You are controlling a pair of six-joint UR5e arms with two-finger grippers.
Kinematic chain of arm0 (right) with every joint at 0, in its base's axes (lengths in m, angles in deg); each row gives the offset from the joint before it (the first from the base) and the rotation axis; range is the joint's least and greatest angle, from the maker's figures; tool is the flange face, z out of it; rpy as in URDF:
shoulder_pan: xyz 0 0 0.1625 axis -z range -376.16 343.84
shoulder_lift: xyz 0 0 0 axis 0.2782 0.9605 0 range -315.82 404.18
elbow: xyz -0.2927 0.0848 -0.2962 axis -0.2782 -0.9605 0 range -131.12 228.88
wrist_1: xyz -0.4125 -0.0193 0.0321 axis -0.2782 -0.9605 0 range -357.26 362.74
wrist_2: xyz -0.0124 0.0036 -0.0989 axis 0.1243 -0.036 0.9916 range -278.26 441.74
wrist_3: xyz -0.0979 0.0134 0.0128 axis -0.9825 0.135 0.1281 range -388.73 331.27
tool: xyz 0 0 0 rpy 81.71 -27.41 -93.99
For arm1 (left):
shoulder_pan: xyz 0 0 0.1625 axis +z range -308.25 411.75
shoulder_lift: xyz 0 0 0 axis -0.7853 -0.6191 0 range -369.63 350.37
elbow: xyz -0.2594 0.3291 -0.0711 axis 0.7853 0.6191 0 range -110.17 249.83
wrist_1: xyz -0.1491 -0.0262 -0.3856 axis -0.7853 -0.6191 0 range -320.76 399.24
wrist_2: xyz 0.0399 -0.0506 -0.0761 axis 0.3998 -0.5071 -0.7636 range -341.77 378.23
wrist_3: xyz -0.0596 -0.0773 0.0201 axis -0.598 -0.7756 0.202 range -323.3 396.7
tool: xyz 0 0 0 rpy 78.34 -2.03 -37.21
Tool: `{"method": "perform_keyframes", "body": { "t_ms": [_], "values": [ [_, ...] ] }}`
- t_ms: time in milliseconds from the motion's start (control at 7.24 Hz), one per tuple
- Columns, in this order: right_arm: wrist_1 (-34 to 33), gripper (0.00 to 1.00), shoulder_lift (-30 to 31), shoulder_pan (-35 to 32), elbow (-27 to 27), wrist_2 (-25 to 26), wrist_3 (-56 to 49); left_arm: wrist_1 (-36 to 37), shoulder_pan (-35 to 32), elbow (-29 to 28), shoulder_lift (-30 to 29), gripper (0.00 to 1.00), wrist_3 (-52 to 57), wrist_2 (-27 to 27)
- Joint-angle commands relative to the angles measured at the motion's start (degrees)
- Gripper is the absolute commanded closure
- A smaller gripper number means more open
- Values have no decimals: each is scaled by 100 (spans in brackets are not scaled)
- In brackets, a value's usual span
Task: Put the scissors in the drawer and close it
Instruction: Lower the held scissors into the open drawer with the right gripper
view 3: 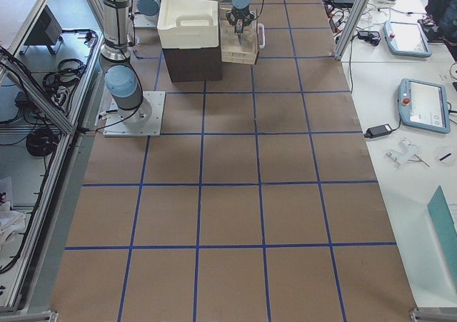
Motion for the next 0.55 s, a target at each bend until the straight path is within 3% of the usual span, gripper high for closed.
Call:
{"method": "perform_keyframes", "body": {
  "t_ms": [0,138,414],
  "values": [
    [20,26,-13,-9,2,-6,24,-6,2,7,-6,0,0,0],
    [12,8,5,-9,2,-6,32,-6,2,7,-6,0,0,0],
    [-15,1,31,0,-15,20,32,-15,2,7,-6,0,0,0]
  ]
}}
